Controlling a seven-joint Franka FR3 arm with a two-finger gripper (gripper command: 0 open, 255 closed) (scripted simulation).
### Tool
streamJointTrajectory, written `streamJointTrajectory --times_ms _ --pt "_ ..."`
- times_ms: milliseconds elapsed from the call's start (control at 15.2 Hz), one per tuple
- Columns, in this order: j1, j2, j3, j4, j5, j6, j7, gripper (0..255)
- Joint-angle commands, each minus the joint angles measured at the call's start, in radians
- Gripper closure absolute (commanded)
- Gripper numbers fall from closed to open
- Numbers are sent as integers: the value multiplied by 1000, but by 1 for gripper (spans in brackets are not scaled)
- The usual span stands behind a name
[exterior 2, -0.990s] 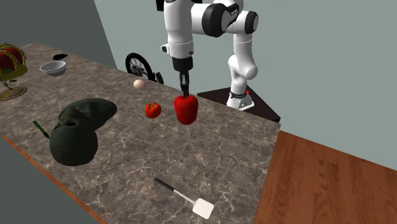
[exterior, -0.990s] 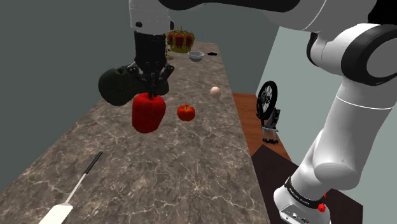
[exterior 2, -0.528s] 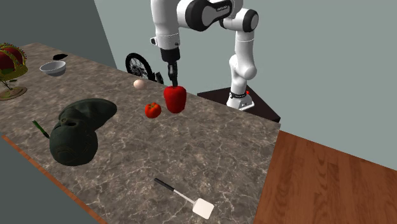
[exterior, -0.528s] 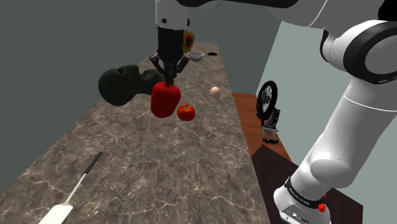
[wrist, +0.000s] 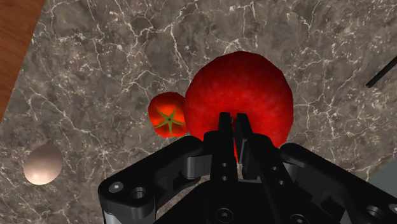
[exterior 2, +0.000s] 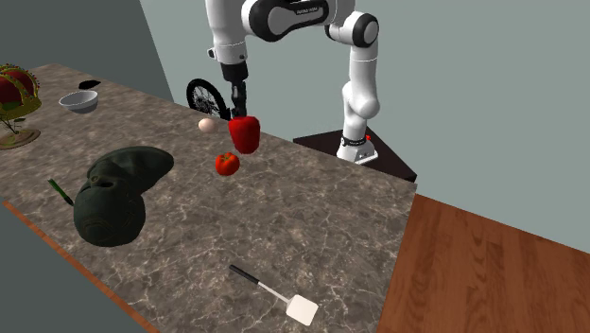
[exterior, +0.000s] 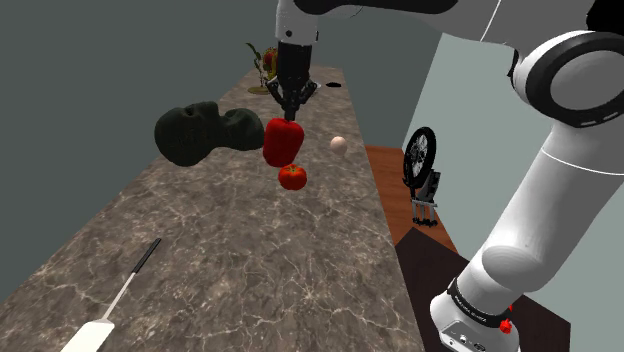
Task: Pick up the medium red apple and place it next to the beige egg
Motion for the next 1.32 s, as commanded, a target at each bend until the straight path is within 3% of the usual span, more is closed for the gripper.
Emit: streamJointTrajectory --times_ms 0,726,1056,1254 --pt "-24 9 -20 17 -2 -10 -46 255" --pt "-144 143 -115 201 -32 -76 -265 255" --pt "-189 258 -149 370 -53 -136 -353 255" --pt "-212 367 -168 541 -71 -200 -409 255"
